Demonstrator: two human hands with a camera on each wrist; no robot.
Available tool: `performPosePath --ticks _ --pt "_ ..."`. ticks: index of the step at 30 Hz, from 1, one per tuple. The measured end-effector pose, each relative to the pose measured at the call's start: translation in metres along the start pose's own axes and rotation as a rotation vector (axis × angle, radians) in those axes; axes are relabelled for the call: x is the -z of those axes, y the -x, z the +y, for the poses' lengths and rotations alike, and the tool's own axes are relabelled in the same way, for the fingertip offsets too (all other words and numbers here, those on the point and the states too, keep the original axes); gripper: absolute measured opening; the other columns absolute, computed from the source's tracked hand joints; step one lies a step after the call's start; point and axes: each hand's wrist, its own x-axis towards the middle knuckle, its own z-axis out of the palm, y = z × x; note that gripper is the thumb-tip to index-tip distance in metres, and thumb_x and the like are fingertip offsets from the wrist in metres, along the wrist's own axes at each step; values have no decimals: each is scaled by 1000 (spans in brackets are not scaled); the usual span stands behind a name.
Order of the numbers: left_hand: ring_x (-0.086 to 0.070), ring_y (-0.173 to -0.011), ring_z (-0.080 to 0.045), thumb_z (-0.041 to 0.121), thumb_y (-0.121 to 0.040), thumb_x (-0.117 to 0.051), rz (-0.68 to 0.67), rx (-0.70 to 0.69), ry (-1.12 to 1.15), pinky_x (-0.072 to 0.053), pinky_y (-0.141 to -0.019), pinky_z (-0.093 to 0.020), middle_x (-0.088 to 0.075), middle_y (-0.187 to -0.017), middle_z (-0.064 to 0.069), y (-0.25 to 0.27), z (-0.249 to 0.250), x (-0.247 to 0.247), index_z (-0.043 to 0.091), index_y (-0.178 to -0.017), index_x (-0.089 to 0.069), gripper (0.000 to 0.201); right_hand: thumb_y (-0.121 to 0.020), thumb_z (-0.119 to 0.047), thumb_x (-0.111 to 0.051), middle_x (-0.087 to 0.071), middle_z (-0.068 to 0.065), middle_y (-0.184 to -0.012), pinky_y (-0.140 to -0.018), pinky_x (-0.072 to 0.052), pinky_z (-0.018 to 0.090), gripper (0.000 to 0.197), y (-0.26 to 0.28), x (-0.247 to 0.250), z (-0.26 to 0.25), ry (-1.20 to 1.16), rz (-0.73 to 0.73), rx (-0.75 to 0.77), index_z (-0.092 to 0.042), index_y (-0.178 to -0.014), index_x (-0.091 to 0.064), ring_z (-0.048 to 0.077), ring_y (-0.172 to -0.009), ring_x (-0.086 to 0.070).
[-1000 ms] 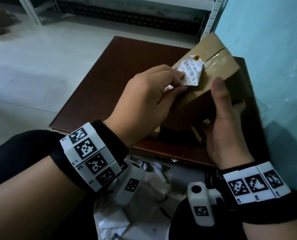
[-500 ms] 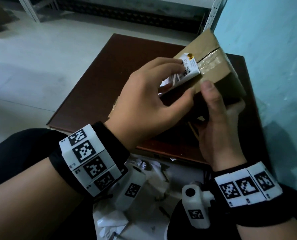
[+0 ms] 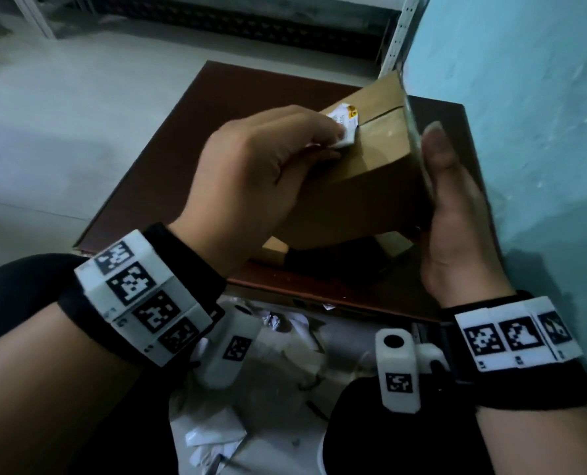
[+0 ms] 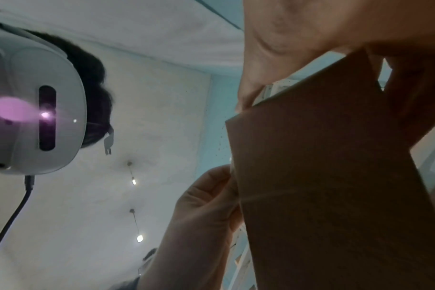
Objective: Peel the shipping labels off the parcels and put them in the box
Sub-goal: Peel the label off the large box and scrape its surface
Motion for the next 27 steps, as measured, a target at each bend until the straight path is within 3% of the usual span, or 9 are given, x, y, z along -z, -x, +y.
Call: performPosePath --ticks 6,9,11,14,16,20,22,24,27 --pt "-71 -115 -18 7 -104 -62 -57 -28 -2 -59 -93 -43 -75 -119 -7 -1 3 5 5 -116 -75 18 -45 -91 -86 -71 3 -140 -97 -63 48 133 2 -1 4 81 -117 -99 -32 -158 -48 19 -116 -76" --pt "-72 -108 -15 18 -105 -66 -57 15 -4 -60 -88 -41 -76 -113 -4 0 5 2 7 -114 -76 18 -68 -69 -83 -77 5 -128 -83 -65 39 98 8 -2 0 37 -171 -111 -24 -151 -56 16 -107 -79" --pt "-74 -102 -13 22 -103 -70 -6 113 73 -62 -85 -40 -77 -109 -3 0 7 0 6 -111 -76 19 -69 -59 -81 -76 10 -127 -78 -64 37 93 9 -3 -1 12 -148 -70 -19 -148 -56 20 -106 -79" --pt "-74 -94 -21 19 -96 -74 116 392 428 -63 -82 -44 -76 -97 -4 -3 10 1 9 -98 -73 10 -66 -50 -85 -71 9 -131 -89 -65 49 80 12 -5 2 -30 -66 55 -27 -138 -57 23 -111 -77" --pt "-74 -92 -20 14 -93 -72 162 470 575 -61 -78 -37 -76 -94 -1 -6 14 1 9 -96 -72 6 -68 -44 -88 -70 4 -128 -94 -64 53 72 14 -9 3 -27 -38 123 -31 -131 -56 20 -113 -76" --pt "-71 -111 -17 23 -97 -74 132 295 322 -61 -92 -40 -74 -117 -6 -4 18 -8 2 -119 -70 30 -72 -31 -96 -58 5 -136 -88 -61 26 92 19 -16 8 2 -13 237 -21 -145 -40 7 -117 -70" --pt "-69 -115 -11 31 -96 -77 140 217 177 -58 -96 -31 -72 -121 -5 -3 11 -12 3 -119 -73 36 -72 -34 -99 -51 4 -142 -90 -59 21 104 23 -19 12 79 -19 280 -22 -150 -32 3 -121 -65" --pt "-69 -113 -8 26 -96 -75 171 195 126 -57 -94 -24 -73 -120 -6 -4 5 -13 4 -112 -77 27 -74 -32 -99 -49 2 -140 -88 -58 18 105 27 -21 15 89 -27 282 -21 -150 -27 -4 -115 -65" --pt "-70 -107 -8 15 -98 -72 152 172 104 -58 -88 -22 -73 -114 -6 -5 2 -15 2 -101 -78 14 -69 -46 -92 -56 4 -132 -85 -60 23 96 27 -26 19 -2 16 215 -27 -141 -30 0 -103 -73"
